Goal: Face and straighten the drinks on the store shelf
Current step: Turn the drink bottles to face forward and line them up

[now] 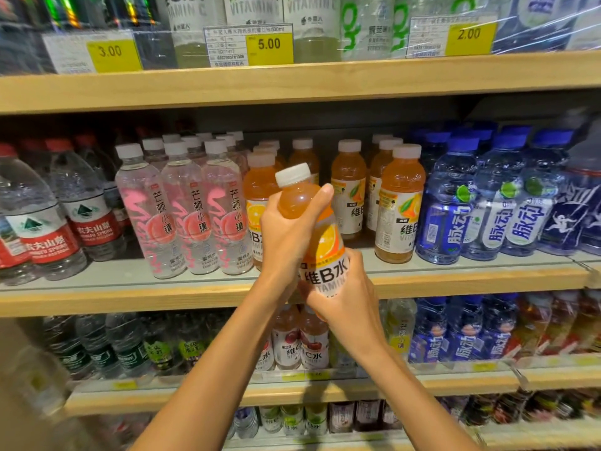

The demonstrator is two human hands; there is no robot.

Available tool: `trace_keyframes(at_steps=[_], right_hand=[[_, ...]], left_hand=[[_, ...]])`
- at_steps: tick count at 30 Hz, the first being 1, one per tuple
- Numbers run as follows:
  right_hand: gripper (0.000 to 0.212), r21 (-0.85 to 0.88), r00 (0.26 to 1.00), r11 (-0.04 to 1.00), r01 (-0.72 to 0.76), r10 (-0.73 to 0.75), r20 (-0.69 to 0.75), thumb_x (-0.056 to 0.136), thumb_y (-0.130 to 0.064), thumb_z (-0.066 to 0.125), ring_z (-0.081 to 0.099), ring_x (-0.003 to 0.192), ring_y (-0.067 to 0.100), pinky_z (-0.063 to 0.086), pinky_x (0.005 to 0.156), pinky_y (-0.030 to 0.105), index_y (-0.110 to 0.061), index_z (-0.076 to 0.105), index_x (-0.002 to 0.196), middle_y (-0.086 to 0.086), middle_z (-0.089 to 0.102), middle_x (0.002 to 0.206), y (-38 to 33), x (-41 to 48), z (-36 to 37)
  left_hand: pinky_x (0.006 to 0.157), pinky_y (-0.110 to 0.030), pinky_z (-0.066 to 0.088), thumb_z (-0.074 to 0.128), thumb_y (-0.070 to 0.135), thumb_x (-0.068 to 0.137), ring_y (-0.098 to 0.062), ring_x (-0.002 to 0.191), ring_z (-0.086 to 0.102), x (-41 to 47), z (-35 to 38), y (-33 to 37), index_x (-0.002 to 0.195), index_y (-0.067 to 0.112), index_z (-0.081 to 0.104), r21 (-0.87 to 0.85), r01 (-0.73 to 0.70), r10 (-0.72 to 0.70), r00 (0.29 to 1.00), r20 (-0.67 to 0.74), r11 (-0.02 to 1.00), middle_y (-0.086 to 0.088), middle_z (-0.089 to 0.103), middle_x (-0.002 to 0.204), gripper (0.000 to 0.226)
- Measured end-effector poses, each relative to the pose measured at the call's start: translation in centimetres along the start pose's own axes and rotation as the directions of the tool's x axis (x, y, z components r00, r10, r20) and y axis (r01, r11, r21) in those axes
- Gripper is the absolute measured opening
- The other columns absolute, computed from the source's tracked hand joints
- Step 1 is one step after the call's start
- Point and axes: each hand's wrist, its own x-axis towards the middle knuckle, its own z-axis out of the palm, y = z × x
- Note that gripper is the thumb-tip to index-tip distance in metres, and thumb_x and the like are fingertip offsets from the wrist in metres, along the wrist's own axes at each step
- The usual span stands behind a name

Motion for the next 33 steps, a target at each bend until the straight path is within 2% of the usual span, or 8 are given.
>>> trace_keyframes(at_steps=[5,9,13,17,21,25,30,33], right_hand=[[0.07,0.096,0.992,0.995,-0.02,0.007,0.129,0.063,-0.045,0.072,0.063,0.088,0.007,0.053,0.07,0.026,-0.026,0.039,0.122,-0.009,0.063,0.103,0.5,-0.5,-0.1],[0.074,0.378,0.894,0.896,-0.232,0.044,0.445,0.062,-0.053,0.076,0.065,0.103,0.01,0.054,0.084,0.027,-0.023,0.048,0.124,-0.003,0.068,0.114,0.9,0.2,-2.0],[0.093,0.508,0.68,0.705,-0.496,-0.05,0.732,0.06,-0.06,0.079,0.061,0.113,0.035,0.046,0.101,0.049,-0.008,0.049,0.131,0.018,0.064,0.122,0.7,0.7,-2.8],[0.073,0.563,0.585,0.64,-0.523,-0.211,0.783,0.071,-0.05,0.077,0.065,0.102,0.032,0.05,0.095,0.048,-0.009,0.053,0.127,0.02,0.064,0.115,-0.5,0.7,-2.1],[0.069,0.549,0.622,0.691,-0.47,-0.182,0.761,0.064,-0.045,0.082,0.067,0.087,0.028,0.055,0.079,0.039,-0.007,0.057,0.116,0.014,0.068,0.1,-1.1,0.6,-1.2],[0.06,0.499,0.753,0.795,-0.345,-0.083,0.652,0.061,-0.033,0.075,0.065,0.09,0.026,0.053,0.085,0.046,-0.005,0.06,0.112,0.012,0.069,0.098,-0.6,0.3,-1.4],[0.053,0.416,0.924,0.894,-0.164,-0.009,0.383,0.063,-0.028,0.08,0.069,0.088,0.013,0.056,0.072,0.027,-0.014,0.056,0.108,-0.002,0.073,0.093,-0.2,0.3,-1.2],[0.055,0.247,0.978,0.965,-0.085,0.034,0.205,0.066,-0.031,0.082,0.067,0.09,0.008,0.056,0.079,0.032,-0.018,0.052,0.11,-0.003,0.069,0.098,0.2,0.3,-0.9]], left_hand=[[0.055,-0.023,0.052,0.077,0.016,0.075,-0.007,0.061,0.065,0.5,-0.1,-0.3,0.08,0.015,0.067,-0.11,0.02,-0.028,0.997,-0.066,0.994,0.007,0.068,0.064,0.011],[0.062,-0.03,0.057,0.073,0.02,0.07,-0.018,0.066,0.068,1.2,-1.5,0.9,0.084,0.012,0.066,-0.254,0.213,-0.176,0.971,0.163,0.943,-0.005,0.071,0.076,0.018],[0.063,-0.03,0.056,0.083,0.025,0.048,-0.022,0.07,0.068,1.7,-2.6,2.2,0.084,0.009,0.071,-0.406,0.414,-0.138,0.818,0.558,0.815,-0.008,0.07,0.084,0.041],[0.069,-0.03,0.053,0.085,0.028,0.051,-0.022,0.073,0.064,2.3,-2.7,2.1,0.096,0.007,0.063,-0.466,0.548,0.001,0.647,0.763,0.694,-0.008,0.063,0.089,0.054],[0.072,-0.031,0.053,0.085,0.031,0.052,-0.022,0.074,0.064,2.2,-3.0,1.1,0.097,0.005,0.066,-0.47,0.573,0.04,0.606,0.794,0.672,-0.009,0.065,0.089,0.056],[0.084,-0.036,0.056,0.088,0.039,0.05,-0.026,0.091,0.069,2.0,-3.7,0.4,0.108,0.003,0.069,-0.433,0.493,-0.041,0.694,0.719,0.755,-0.017,0.069,0.106,0.071],[0.087,-0.036,0.054,0.06,0.058,0.076,-0.017,0.099,0.068,1.2,-4.1,-0.4,0.102,0.021,0.068,-0.069,0.057,-0.036,0.961,0.275,0.996,-0.004,0.072,0.105,0.046],[0.079,-0.024,0.05,0.051,0.047,0.085,-0.007,0.095,0.065,0.5,-3.3,-0.3,0.105,0.016,0.065,0.074,-0.168,0.156,0.976,0.152,0.983,0.004,0.07,0.101,0.039]])
